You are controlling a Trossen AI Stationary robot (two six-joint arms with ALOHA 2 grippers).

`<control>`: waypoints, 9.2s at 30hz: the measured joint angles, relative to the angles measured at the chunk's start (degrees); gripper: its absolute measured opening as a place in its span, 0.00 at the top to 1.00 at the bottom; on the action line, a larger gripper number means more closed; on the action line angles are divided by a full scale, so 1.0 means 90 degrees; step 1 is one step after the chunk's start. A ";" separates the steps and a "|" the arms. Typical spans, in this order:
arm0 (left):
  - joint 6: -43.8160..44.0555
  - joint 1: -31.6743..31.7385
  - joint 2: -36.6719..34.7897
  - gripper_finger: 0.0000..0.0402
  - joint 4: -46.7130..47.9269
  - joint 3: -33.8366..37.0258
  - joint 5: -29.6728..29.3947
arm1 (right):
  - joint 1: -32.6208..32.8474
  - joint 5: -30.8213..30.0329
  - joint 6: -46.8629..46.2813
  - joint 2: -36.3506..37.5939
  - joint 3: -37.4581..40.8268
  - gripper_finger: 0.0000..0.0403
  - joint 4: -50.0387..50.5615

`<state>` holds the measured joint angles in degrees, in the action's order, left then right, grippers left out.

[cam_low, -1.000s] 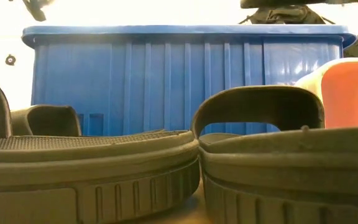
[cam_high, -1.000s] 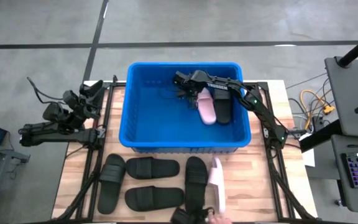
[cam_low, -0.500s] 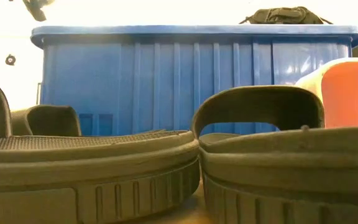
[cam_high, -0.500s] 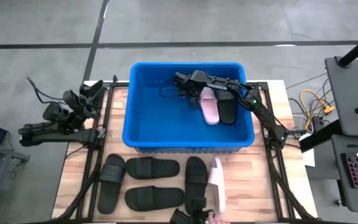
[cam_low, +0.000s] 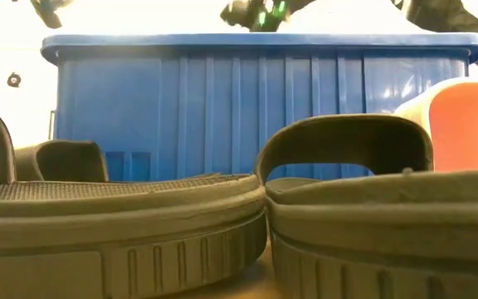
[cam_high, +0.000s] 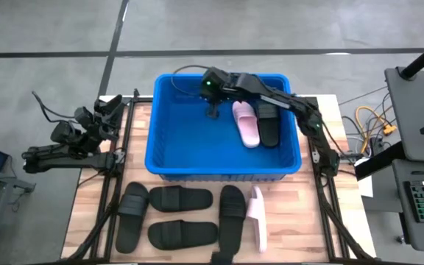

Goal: Pick and place slides into bin
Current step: Put the pink slide into the blue bin, then put the black slide into the blue bin

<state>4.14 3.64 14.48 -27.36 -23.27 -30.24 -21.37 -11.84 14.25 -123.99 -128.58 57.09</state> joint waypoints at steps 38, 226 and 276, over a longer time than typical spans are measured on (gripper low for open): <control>-0.0019 0.0002 0.0005 0.46 0.0651 0.0007 0.0005 | 0.5778 -0.1852 -0.3505 0.1580 -0.0016 0.41 0.1696; -0.0512 0.0002 -0.0034 0.46 0.0766 0.0036 -0.1682 | -0.0774 -0.0362 0.7178 0.2823 0.6061 0.98 -0.3260; -0.0498 0.0002 -0.0034 0.46 0.0766 0.0036 -0.1690 | -0.0984 -0.0422 0.2821 0.2808 0.4626 0.53 0.0025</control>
<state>-0.34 3.66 14.17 -20.47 -22.94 -45.45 -30.22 -15.63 39.64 -98.72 -86.94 57.32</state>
